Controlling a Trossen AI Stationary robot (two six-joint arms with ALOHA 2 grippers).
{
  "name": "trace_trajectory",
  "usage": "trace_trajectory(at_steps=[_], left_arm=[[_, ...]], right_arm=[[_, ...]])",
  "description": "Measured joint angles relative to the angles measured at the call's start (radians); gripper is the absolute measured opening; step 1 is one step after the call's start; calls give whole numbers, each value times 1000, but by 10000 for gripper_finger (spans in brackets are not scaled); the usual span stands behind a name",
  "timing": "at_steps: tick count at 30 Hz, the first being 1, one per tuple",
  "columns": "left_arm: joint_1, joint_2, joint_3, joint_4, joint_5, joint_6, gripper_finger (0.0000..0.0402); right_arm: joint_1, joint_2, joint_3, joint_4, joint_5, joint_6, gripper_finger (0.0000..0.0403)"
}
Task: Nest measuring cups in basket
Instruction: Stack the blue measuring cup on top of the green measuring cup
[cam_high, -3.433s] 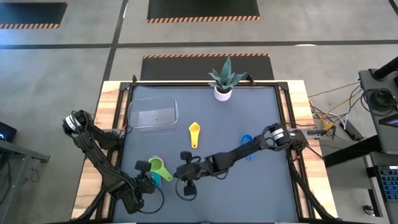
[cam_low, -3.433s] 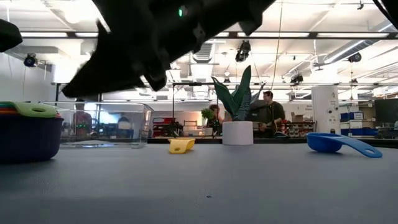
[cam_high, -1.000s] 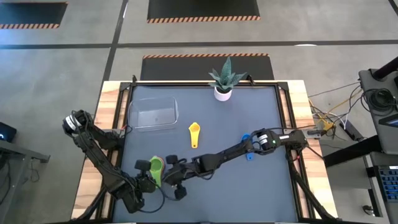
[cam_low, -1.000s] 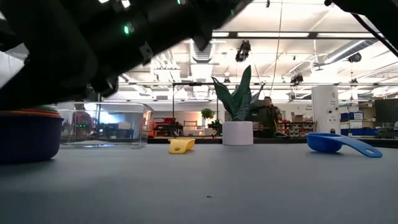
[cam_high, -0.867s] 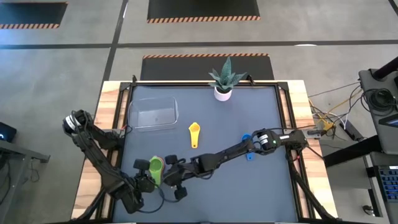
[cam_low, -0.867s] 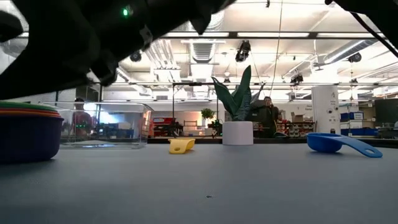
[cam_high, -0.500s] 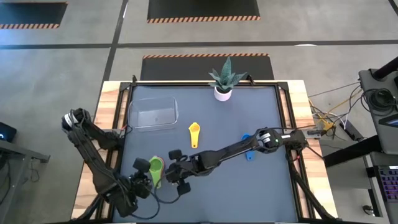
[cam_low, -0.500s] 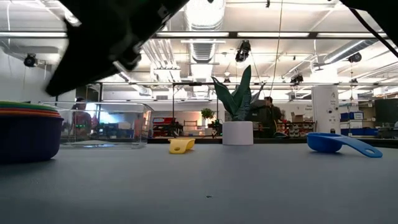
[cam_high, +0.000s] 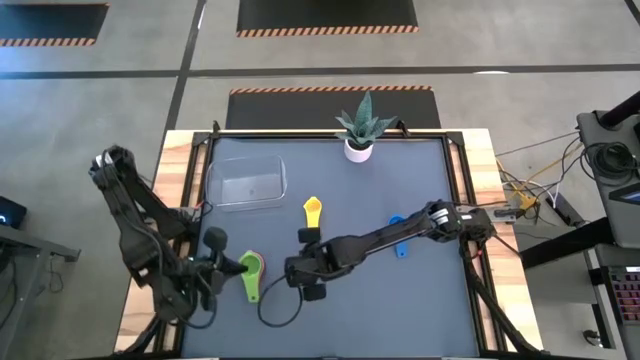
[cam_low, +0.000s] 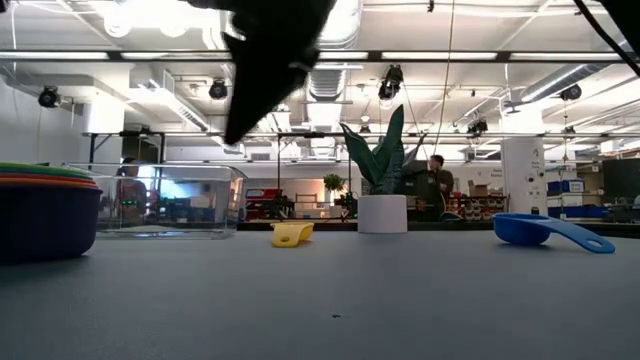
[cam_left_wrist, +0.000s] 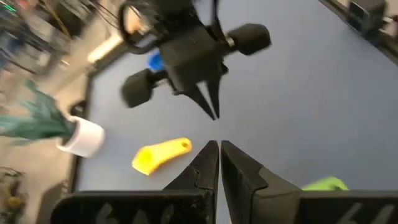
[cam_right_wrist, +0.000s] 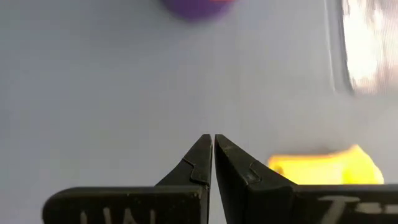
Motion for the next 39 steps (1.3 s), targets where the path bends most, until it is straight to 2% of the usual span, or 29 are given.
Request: trace_trajectory(at_steps=[5, 13, 18, 22, 26, 32, 39], left_arm=[[0, -51, -45, 40, -63, 48, 0], [0, -42, -72, 48, -84, 51, 0], [0, -37, -72, 49, -87, 51, 0], [0, -37, -72, 56, -143, 51, 0], [0, -37, -72, 56, -146, 51, 0], [0, -38, -72, 56, -146, 50, 0], [0, -38, -72, 55, -146, 47, 0]], right_arm=[[0, -20, -10, -159, 61, 86, 9], [0, -20, -38, -381, 129, 209, 9], [0, -32, -66, -438, 142, 249, 9], [0, -69, -108, -446, 177, 259, 9], [0, -149, -204, -428, 239, 295, 9], [0, -331, -455, -298, 263, 408, 9], [0, -537, -719, -237, 255, 745, 9]])
